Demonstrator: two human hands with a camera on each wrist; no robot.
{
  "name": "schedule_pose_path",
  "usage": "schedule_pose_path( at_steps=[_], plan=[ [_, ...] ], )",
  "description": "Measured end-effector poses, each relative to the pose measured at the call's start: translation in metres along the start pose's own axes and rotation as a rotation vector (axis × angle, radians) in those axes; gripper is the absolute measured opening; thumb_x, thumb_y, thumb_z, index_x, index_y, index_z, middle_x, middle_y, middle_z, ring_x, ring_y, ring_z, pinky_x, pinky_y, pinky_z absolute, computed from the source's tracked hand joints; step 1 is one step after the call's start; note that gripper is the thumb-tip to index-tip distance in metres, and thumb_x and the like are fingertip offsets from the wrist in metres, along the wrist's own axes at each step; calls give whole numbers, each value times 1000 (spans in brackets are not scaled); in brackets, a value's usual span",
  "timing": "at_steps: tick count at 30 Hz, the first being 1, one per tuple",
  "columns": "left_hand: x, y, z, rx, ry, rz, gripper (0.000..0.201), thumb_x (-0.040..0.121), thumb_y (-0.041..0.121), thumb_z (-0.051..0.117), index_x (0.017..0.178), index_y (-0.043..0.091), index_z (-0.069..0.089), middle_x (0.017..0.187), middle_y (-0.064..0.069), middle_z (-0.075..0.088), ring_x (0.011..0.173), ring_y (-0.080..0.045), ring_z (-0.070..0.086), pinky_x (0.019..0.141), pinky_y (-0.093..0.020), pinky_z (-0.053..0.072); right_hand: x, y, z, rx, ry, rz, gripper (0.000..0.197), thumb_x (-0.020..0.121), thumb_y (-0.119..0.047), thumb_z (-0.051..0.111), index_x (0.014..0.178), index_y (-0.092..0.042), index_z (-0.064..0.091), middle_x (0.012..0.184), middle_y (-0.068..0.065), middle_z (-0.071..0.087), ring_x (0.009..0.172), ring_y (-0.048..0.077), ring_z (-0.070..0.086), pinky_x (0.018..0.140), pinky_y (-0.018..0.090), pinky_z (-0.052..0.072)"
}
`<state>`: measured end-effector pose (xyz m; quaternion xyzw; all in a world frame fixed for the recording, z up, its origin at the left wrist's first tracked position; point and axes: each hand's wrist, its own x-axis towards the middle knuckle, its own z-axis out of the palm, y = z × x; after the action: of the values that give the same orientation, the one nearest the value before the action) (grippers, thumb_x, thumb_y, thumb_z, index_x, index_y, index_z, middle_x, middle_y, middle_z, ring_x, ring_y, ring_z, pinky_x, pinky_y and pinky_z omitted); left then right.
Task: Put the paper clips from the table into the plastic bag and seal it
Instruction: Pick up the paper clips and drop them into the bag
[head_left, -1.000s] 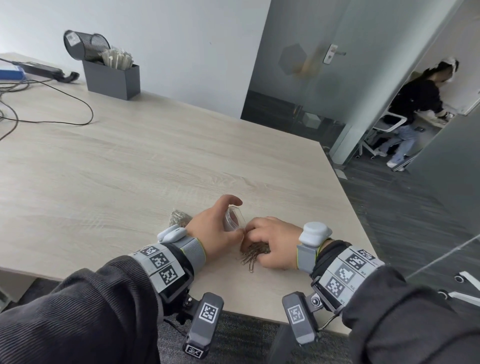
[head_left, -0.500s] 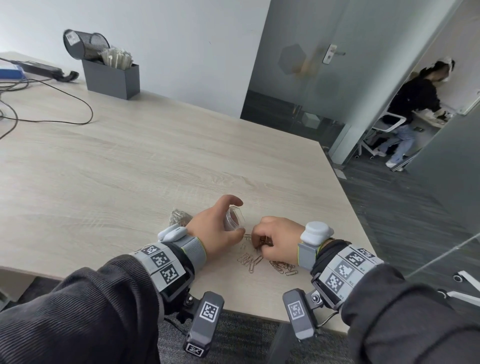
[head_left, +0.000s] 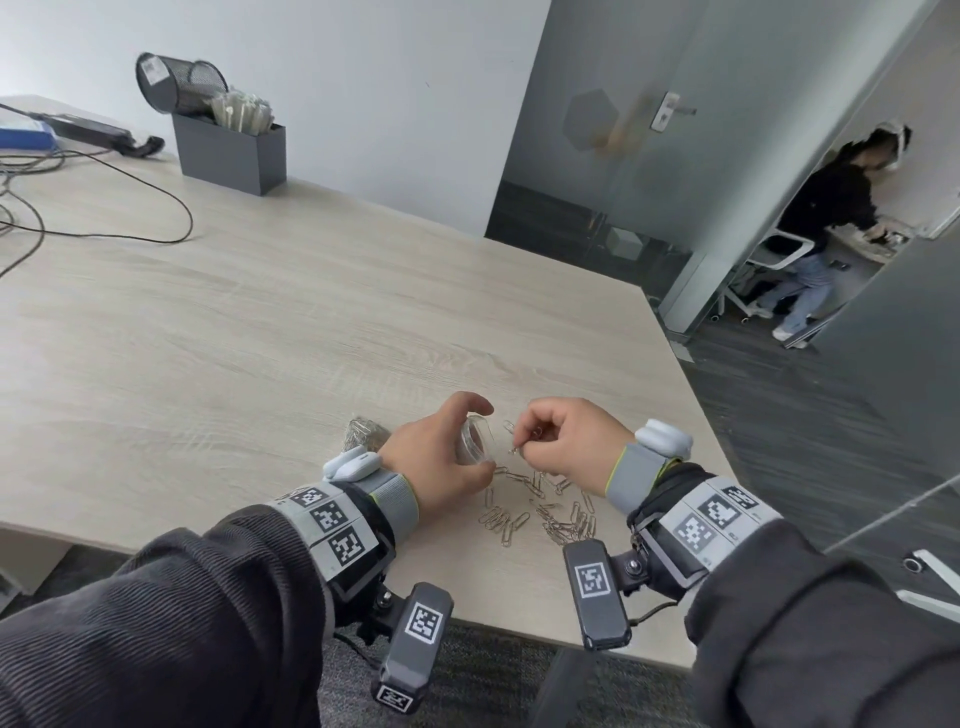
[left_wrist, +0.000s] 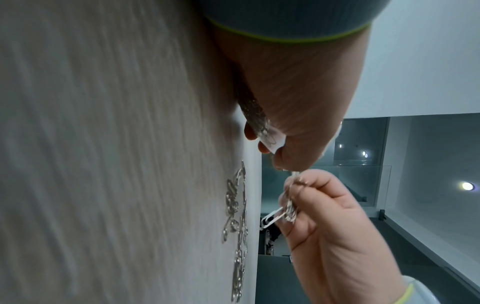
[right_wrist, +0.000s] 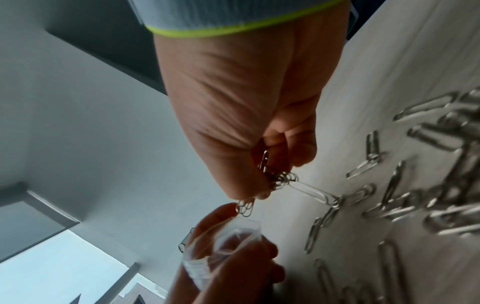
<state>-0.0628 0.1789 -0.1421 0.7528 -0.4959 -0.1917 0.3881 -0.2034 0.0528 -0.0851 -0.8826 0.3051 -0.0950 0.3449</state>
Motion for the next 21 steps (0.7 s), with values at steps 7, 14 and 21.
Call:
schedule_pose_path(
  at_steps=[7, 14, 21],
  plan=[
    [0, 0, -2, -13, 26, 24, 62, 68, 46, 61, 124, 43, 35, 90, 10, 69, 83, -18, 69, 77, -35, 56, 10, -25, 22, 160, 59, -62, 18, 75, -3, 65, 74, -21, 70, 63, -7, 59, 55, 9, 50, 59, 29, 45],
    [0, -2, -2, -46, 60, 23, 68, 71, 35, 66, 128, 46, 31, 71, 8, 62, 73, -17, 67, 68, -32, 54, 11, -31, 35, 190, 62, -83, 15, 71, -13, 66, 79, -25, 71, 71, -12, 67, 65, 8, 60, 70, 35, 53],
    [1, -4, -3, -70, 49, 37, 64, 74, 37, 67, 128, 45, 34, 84, 8, 67, 78, -14, 67, 73, -35, 55, 7, -27, 21, 247, 43, -111, 12, 81, -12, 68, 84, -22, 74, 74, -2, 71, 71, 12, 64, 66, 29, 51]
  ],
)
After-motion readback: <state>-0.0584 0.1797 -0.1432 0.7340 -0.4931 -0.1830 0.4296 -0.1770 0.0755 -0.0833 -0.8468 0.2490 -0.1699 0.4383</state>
